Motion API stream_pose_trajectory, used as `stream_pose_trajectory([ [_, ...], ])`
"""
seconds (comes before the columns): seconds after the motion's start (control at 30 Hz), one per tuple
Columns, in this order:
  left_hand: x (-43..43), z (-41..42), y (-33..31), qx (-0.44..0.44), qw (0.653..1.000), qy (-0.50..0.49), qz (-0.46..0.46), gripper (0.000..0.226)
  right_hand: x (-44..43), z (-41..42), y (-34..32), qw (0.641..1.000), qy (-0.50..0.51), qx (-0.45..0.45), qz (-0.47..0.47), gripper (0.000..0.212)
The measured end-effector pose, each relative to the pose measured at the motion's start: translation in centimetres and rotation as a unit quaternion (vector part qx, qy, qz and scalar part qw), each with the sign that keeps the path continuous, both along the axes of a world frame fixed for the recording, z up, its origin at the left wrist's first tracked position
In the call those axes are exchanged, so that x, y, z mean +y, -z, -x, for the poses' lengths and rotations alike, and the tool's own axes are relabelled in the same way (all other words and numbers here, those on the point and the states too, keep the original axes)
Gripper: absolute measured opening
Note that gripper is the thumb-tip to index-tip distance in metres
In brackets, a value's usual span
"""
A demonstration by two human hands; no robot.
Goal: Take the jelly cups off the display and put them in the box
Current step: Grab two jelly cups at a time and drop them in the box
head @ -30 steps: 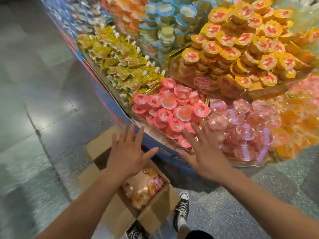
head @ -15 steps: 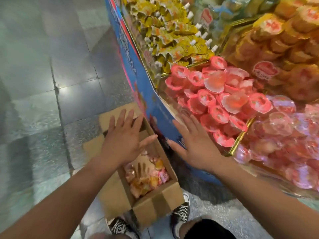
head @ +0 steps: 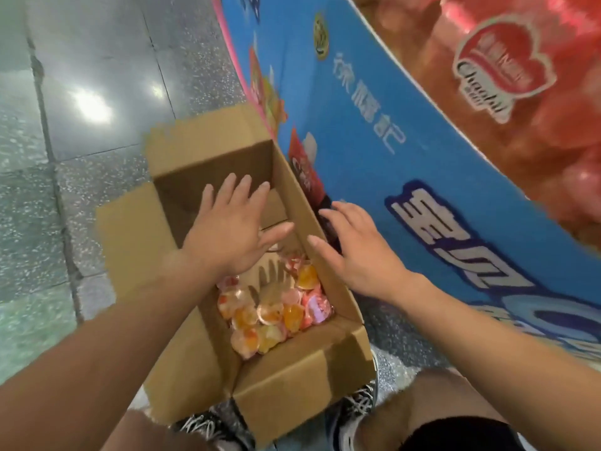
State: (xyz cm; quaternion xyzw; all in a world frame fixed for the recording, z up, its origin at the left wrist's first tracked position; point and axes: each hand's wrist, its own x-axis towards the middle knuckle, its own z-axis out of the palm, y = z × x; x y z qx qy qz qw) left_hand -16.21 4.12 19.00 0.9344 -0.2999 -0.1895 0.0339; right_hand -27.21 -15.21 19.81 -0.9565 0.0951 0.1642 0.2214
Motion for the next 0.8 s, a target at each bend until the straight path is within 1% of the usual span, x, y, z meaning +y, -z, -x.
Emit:
stream_pose_trajectory([
  [0.17,0.3,-0.8,7.6,0.019,1.000,0.003,-0.015,0.085,0.1,-0.9,7.0,0.999,-0.044,0.003,0.012,0.062],
  [0.23,0.0,-1.5,10.2,0.024,0.999,0.020,-0.024,0.086,-0.1,-1.4,9.7,0.998,-0.063,0.005,0.013,0.060],
  [0.3,-0.5,-2.3,12.5,0.022,0.999,0.041,-0.022,0.087,-0.4,-1.9,12.1,0.997,-0.073,0.025,0.016,0.059],
  [0.4,-1.2,-3.6,15.1,0.024,0.997,0.073,-0.017,0.091,-0.7,-2.5,15.5,0.992,-0.099,0.068,0.028,0.065],
  [0.47,-1.7,-4.3,16.5,0.027,0.996,0.087,-0.013,0.089,-0.9,-2.7,17.5,0.988,-0.125,0.079,0.039,0.070],
  [0.53,-2.0,-4.8,17.7,0.022,0.995,0.100,-0.017,0.087,-0.9,-2.8,19.0,0.982,-0.161,0.062,0.075,0.070],
  [0.6,-2.2,-5.0,19.0,0.019,0.993,0.115,-0.024,0.086,-0.8,-2.8,20.2,0.976,-0.189,0.028,0.103,0.067],
  [0.7,-1.5,-5.1,20.5,0.031,0.992,0.120,-0.022,0.085,0.2,-2.6,21.6,0.971,-0.215,-0.019,0.100,0.060],
  [0.8,-0.1,-4.9,21.9,0.067,0.992,0.099,-0.036,0.086,1.2,-1.9,22.9,0.972,-0.223,-0.002,0.077,0.059],
])
